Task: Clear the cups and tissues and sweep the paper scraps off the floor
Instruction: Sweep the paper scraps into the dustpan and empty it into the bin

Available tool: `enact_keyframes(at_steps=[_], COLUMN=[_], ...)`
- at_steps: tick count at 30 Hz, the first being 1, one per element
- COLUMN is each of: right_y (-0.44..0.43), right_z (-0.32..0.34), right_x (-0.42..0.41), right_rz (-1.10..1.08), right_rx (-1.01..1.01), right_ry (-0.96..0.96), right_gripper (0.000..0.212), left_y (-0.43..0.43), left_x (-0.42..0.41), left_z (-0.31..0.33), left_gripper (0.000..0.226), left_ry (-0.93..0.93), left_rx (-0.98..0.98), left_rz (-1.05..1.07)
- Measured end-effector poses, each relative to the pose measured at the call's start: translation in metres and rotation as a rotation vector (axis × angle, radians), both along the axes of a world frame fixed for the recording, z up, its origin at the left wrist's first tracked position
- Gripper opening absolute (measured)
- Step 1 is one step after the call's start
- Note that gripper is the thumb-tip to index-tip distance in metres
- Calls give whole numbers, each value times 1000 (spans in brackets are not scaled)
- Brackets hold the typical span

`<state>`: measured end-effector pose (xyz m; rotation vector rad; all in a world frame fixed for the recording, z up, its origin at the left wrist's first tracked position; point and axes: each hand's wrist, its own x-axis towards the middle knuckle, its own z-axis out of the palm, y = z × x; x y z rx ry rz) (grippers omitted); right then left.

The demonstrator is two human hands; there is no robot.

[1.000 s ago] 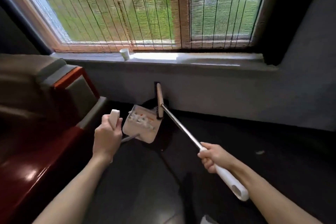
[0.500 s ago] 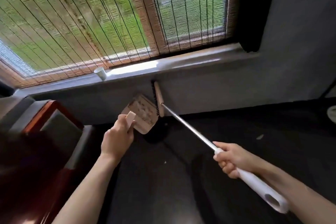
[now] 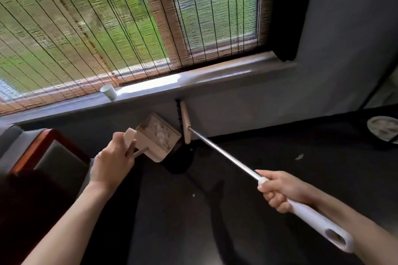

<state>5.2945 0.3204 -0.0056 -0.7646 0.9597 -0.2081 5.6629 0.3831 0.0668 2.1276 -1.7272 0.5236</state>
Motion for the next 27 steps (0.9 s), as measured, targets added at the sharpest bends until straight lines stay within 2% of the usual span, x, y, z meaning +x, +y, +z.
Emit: enact_keyframes(at_steps=[5, 7, 10, 14, 17, 19, 24, 27], right_y=[6, 11, 19, 24, 27, 29, 36, 38], right_z=[5, 5, 2, 1, 4, 4, 4, 1], right_x=[6, 12, 28, 45, 50, 51, 45, 39], right_rz=[-31, -48, -64, -114, -126, -138, -138, -130], right_rx=[85, 107, 99, 127, 124, 125, 134, 140], right_ry=[-43, -53, -31, -46, -42, -46, -56, -49], right_gripper=[36, 29, 29, 25, 19, 20, 22, 19], left_y=[8, 9, 11, 18, 22, 21, 18, 19], left_x=[23, 20, 7, -3, -6, -10, -28, -34], left_z=[3, -6, -33, -63, -76, -83, -90, -82], left_gripper=[40, 28, 11, 22, 33, 29, 24, 12], left_ry=[-89, -146, -329, -194, -59, -45, -297, -515], left_rx=[33, 50, 159, 329, 665, 784, 874, 736], left_rz=[-104, -150, -280, -348, -247, -252, -230, -434])
